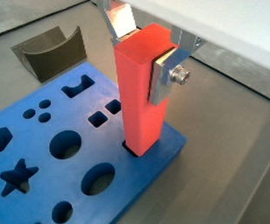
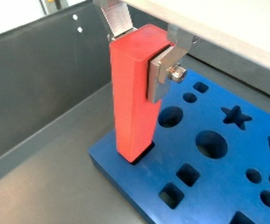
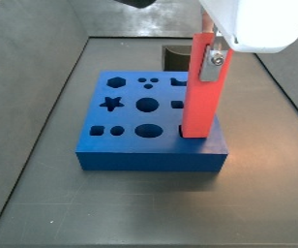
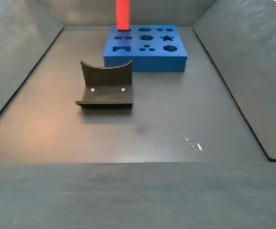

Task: Insert the rectangle object.

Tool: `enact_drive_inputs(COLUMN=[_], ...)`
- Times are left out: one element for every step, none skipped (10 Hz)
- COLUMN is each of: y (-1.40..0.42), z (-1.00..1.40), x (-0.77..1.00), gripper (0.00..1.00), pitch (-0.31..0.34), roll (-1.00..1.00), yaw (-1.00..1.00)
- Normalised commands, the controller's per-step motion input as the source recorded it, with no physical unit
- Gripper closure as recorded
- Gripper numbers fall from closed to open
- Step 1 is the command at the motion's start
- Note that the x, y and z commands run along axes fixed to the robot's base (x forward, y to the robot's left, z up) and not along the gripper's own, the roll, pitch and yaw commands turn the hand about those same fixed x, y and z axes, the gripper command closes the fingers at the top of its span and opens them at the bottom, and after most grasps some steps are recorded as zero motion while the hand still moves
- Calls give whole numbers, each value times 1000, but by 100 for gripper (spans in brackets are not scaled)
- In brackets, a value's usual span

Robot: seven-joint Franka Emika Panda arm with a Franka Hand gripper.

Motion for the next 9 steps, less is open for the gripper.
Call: enact_drive_inputs(y=[46,14,0,0,0,0,0,0,0], z=[-109,-140,-211,-289,-340,-331,-351,-366,-363], x=[89,20,0,0,0,0,57,80,80], gripper=[100,100,100,100,100,100,100,100,100], pitch=[60,20,0,0,0,0,0,0,0], roll=[40,14,0,10,59,44,13,13,0], yaw=[-43,-31,-17,-9,0,0,0,0,0])
